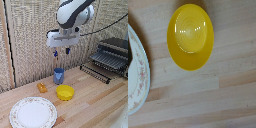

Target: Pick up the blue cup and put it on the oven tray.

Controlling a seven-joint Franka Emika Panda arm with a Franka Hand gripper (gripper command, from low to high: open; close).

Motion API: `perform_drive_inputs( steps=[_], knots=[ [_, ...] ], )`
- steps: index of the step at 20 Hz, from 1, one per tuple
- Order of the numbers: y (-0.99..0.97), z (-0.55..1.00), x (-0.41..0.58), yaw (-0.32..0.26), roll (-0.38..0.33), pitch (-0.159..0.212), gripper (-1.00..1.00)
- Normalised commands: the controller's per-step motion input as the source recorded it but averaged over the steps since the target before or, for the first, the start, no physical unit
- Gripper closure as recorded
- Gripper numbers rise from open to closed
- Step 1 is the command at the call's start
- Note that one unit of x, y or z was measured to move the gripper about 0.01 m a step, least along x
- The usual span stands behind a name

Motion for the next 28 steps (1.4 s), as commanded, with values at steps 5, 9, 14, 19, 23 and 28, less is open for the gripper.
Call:
perform_drive_inputs(
  steps=[5,9,14,19,23,28],
  knots=[
    [-0.39,-0.13,0.621,-0.076,0.012,0.087,-1.00],
    [-0.46,-0.15,0.559,-0.079,0.023,0.104,-1.00],
    [-0.43,-0.14,0.433,-0.080,0.012,0.117,-1.00],
    [-0.31,-0.23,0.387,-0.026,0.000,0.080,-1.00],
    [-0.11,-0.31,0.295,0.000,-0.006,0.034,-1.00],
    [-0.10,-0.35,0.217,0.000,-0.021,0.039,-1.00]
  ],
)
